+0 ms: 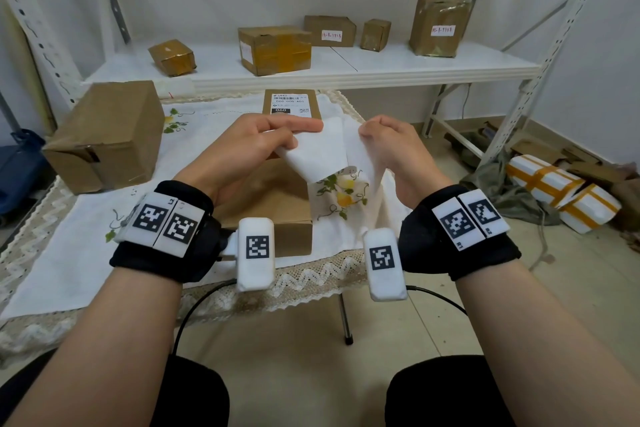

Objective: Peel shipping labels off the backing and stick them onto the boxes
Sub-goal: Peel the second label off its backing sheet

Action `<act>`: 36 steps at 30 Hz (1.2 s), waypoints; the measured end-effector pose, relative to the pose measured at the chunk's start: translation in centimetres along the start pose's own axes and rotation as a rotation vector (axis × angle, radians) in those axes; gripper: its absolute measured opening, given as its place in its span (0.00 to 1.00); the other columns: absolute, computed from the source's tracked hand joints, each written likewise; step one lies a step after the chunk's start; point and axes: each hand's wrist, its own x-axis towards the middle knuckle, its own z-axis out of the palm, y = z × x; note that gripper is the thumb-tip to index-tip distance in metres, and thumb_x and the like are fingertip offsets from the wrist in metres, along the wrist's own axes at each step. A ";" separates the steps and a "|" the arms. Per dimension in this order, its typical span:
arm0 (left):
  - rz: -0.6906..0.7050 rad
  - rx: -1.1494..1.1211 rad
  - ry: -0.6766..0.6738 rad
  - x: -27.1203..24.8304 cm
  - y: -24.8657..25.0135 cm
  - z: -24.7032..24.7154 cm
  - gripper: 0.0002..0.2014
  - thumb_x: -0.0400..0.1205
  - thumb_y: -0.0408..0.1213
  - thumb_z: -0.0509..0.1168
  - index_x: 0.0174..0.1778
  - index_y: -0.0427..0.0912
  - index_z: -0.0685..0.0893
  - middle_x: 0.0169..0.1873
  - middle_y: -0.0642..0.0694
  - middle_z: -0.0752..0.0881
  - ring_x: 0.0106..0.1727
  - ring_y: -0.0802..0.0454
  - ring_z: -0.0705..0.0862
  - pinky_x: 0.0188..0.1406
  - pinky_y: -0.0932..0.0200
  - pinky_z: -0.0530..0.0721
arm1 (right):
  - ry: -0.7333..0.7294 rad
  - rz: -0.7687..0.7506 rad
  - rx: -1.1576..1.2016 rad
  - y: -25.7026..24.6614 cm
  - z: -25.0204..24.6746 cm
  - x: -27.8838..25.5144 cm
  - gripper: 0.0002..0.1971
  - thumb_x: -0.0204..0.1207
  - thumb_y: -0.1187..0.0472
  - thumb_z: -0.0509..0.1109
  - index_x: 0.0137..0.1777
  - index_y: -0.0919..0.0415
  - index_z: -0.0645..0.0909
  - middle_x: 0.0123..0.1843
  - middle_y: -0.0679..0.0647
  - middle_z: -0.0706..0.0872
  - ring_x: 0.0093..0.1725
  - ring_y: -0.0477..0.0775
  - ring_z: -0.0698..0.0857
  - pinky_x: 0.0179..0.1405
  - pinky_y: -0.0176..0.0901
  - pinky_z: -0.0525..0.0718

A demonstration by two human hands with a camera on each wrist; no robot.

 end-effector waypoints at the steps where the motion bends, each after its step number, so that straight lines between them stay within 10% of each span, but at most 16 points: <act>1: 0.000 0.002 0.010 0.0 0.0 0.0 0.21 0.87 0.27 0.58 0.58 0.54 0.92 0.67 0.58 0.85 0.70 0.57 0.79 0.77 0.55 0.77 | 0.012 0.002 0.005 0.1 -0.1 0.1 0.10 0.84 0.66 0.64 0.39 0.58 0.75 0.39 0.53 0.74 0.39 0.51 0.71 0.35 0.38 0.69; 10: 0.006 -0.027 0.109 0.1 -0.1 -0.1 0.19 0.88 0.29 0.58 0.62 0.51 0.91 0.66 0.57 0.84 0.66 0.63 0.79 0.62 0.68 0.80 | 0.107 0.039 0.006 0.9 -0.2 1.0 0.13 0.86 0.63 0.63 0.39 0.52 0.79 0.41 0.45 0.79 0.40 0.47 0.76 0.39 0.38 0.74; 30: 0.016 -0.197 0.310 0.8 -0.6 -0.6 0.17 0.87 0.34 0.59 0.62 0.49 0.92 0.67 0.53 0.87 0.70 0.51 0.82 0.67 0.59 0.83 | 0.235 0.054 0.085 1.5 -0.3 2.1 0.12 0.87 0.60 0.67 0.39 0.53 0.81 0.51 0.57 0.87 0.50 0.57 0.84 0.55 0.53 0.86; 36: 0.020 -0.237 0.369 0.9 -0.8 -1.0 0.17 0.86 0.35 0.59 0.62 0.47 0.93 0.66 0.50 0.88 0.68 0.50 0.84 0.67 0.59 0.84 | 0.275 0.038 0.064 1.7 -0.4 2.2 0.12 0.88 0.61 0.64 0.41 0.53 0.79 0.45 0.52 0.83 0.44 0.53 0.81 0.43 0.44 0.80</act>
